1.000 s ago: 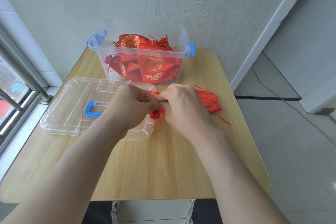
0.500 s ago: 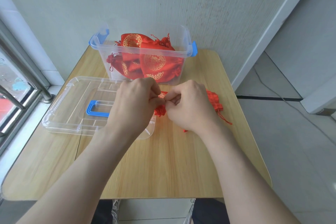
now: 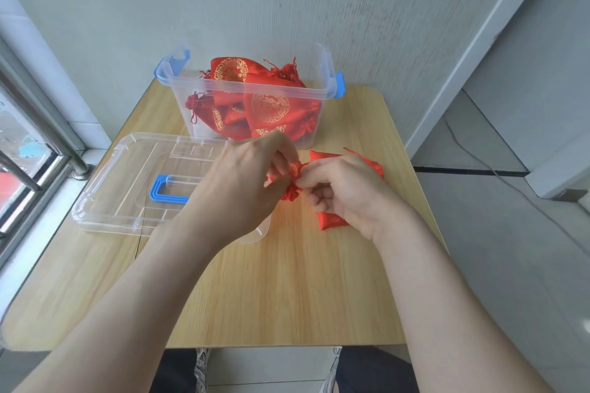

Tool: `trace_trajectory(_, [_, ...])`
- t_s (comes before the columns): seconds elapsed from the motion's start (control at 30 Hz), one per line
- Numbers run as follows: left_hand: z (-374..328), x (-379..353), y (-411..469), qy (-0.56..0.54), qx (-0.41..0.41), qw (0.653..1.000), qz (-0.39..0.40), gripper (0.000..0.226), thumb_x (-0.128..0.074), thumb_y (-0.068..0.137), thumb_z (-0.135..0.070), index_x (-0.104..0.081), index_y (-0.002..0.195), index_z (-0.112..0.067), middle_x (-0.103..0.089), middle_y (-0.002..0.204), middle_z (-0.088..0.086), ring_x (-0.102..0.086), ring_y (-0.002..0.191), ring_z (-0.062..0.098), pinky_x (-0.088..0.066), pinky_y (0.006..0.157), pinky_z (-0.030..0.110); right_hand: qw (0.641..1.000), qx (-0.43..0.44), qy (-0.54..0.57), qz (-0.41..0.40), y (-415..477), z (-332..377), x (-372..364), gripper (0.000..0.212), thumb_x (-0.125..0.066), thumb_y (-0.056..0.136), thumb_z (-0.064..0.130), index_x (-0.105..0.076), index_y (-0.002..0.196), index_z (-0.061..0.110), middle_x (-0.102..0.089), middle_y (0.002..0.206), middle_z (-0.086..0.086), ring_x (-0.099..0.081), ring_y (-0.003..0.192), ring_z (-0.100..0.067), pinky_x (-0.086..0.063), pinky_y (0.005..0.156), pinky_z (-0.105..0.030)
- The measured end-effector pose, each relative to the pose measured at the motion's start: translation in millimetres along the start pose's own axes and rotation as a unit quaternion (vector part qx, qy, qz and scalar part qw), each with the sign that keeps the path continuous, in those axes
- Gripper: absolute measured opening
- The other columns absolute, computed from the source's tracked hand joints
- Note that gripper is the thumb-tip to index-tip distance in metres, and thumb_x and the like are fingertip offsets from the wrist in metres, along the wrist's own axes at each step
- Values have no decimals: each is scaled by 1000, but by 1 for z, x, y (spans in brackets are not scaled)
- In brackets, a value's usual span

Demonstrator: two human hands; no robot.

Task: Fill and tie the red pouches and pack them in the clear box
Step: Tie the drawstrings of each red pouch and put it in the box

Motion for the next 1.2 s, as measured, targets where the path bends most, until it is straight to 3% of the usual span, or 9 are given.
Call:
trace_trajectory(0.13, [0,12,1,-34,26,998,-43,15,-78,85,-7,-74,86,-22,-74,76,-18,-72,78,-1,-59,73,21,990,-45,129,22,2,-3,-6,20,-64,88,-3,-65,73,9,-56,66,-7,-50,54,-15,-35,51,-26])
trace_trajectory(0.37, [-1,16,3,-47,19,997,-57,10,-79,91,-4,-80,91,-14,-77,80,-15,-72,81,-6,-52,76,6,966,-79,242,46,-3,-2,-14,18,-59,91,-3,-63,78,8,-55,68,-6,-47,55,-13,-33,48,-21])
trace_trajectory(0.5, [-2,18,2,-57,23,997,-56,8,-78,94,-10,-82,93,-16,-78,81,-16,-72,82,-8,-50,75,4,962,-73,259,40,-2,-1,-13,11,-61,92,-2,-62,84,7,-57,70,-6,-50,55,-12,-36,50,-20])
trace_trajectory(0.7, [-1,16,1,-38,20,998,-51,7,-77,95,-13,-81,89,-16,-77,78,-16,-73,81,-7,-53,74,8,980,-47,192,9,0,-1,-8,7,-68,88,-3,-72,91,3,-62,72,-7,-56,58,-13,-42,50,-22])
trace_trajectory(0.87, [-1,6,-2,10,0,1000,-18,11,-63,99,-20,-68,92,-13,-73,81,-11,-71,77,7,-59,77,32,990,-19,141,-13,1,3,-5,6,-72,87,-4,-75,88,2,-64,72,-10,-58,61,-16,-44,54,-25])
trace_trajectory(0.93, [0,1,-3,53,7,999,-5,15,-55,97,-25,-58,89,-14,-64,81,-4,-62,73,19,-52,73,42,993,-3,114,-2,1,6,-8,8,-72,87,-4,-76,87,3,-64,70,-10,-58,63,-18,-43,56,-26])
trace_trajectory(1.03, [2,-5,-4,93,40,994,43,21,-36,91,-38,-38,75,-24,-46,75,-5,-47,68,25,-40,68,42,998,23,55,11,-2,11,-13,12,-70,86,-5,-78,83,4,-63,69,-10,-57,65,-19,-43,57,-27])
trace_trajectory(1.13, [5,-5,-4,112,61,990,65,36,-25,85,-45,-44,69,-18,-46,72,-4,-48,68,25,-39,70,42,999,34,33,7,-4,13,-14,15,-69,85,-7,-77,81,4,-65,65,-10,-57,63,-19,-44,58,-28])
trace_trajectory(1.2, [8,-3,-2,84,69,993,54,41,-29,87,-44,-49,65,-14,-51,68,-1,-51,69,25,-43,68,45,999,33,29,-4,-4,14,-11,14,-70,86,-6,-78,81,5,-67,65,-9,-58,63,-18,-46,59,-28])
Point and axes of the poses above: each hand's wrist, its own y-axis towards the middle knuckle, its own x-axis out of the back of the hand, z = x × y, the point moved 7 cm from there along y, towards the middle knuckle
